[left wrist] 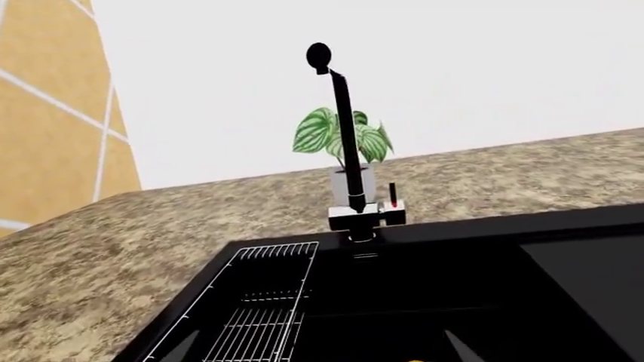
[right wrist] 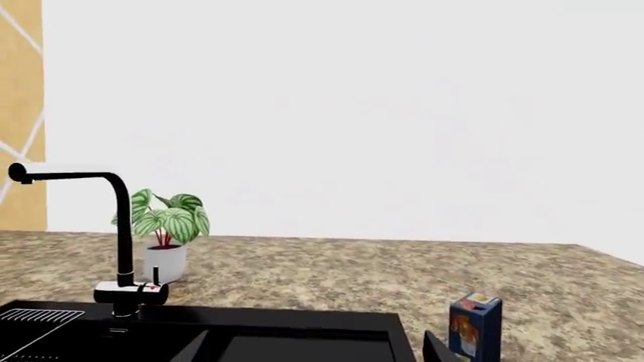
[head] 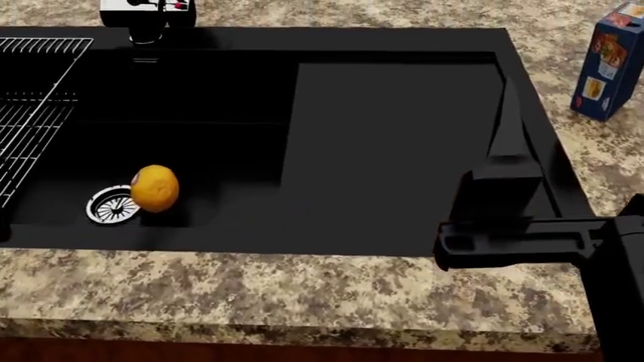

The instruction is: Pick the lime from the counter and place it in the sink

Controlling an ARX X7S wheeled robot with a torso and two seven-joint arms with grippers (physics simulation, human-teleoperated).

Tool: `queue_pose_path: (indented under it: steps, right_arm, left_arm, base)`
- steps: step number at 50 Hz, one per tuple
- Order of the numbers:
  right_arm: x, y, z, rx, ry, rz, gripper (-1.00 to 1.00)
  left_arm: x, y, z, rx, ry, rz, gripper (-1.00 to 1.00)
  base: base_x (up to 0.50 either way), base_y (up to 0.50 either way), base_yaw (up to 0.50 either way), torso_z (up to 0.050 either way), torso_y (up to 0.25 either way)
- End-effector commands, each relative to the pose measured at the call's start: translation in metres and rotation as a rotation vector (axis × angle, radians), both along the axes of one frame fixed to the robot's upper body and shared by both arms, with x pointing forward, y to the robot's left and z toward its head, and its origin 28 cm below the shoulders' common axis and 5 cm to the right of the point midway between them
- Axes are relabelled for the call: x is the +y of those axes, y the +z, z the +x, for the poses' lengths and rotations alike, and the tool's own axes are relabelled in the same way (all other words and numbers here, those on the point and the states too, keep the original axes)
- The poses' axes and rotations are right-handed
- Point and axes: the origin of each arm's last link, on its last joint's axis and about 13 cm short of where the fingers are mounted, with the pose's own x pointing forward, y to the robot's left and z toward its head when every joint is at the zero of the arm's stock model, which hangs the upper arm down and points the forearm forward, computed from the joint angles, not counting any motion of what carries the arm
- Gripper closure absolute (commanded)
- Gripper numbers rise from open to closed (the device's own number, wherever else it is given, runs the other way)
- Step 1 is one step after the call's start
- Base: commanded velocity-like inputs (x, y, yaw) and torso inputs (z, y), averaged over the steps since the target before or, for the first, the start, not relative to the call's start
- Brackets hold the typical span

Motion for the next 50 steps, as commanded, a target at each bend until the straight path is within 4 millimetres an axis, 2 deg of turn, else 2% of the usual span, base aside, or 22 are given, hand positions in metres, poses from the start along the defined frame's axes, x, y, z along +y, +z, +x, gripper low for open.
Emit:
queue_pose_path:
  steps: [1, 14, 28, 34, 42, 50]
  right_arm:
    - [-0.002, -0.001, -0.004, -0.006, 0.007, 0.019, -1.00]
    - [-0.003, -0.003, -0.007, 0.010, -0.007, 0.022, -1.00]
    - [-0.003, 0.004, -0.013, 0.016, -0.032, -0.005, -1.00]
    - [-0.012, 0.017, -0.019, 0.072, -0.167, -0.045, -1.00]
    - [-0.025, 0.039, -0.037, 0.071, -0.321, -0.073, -1.00]
    - [-0.041, 0.036, -0.047, 0.189, -0.372, -0.003, -1.00]
  left_arm:
    - [-0.003, 0.001, 0.000, 0.000, -0.008, 0.003, -1.00]
    - [-0.004, 0.001, 0.000, 0.001, -0.015, 0.001, -1.00]
    - [-0.004, -0.002, 0.002, 0.016, -0.018, 0.001, -1.00]
    - [-0.003, -0.004, 0.005, 0.020, -0.012, 0.008, -1.00]
    - [-0.001, -0.007, 0.006, 0.027, -0.008, 0.004, -1.00]
    - [-0.001, -0.009, 0.006, 0.029, -0.008, 0.013, -1.00]
  base:
    - [0.42, 0.00, 0.00, 0.000, 0.000]
    - [0.39, 0.00, 0.00, 0.000, 0.000]
    - [0.00, 0.00, 0.00, 0.000, 0.001]
    - [0.00, 0.00, 0.00, 0.000, 0.000]
    - [0.00, 0.00, 0.00, 0.000, 0.000]
    - [0.00, 0.00, 0.00, 0.000, 0.000]
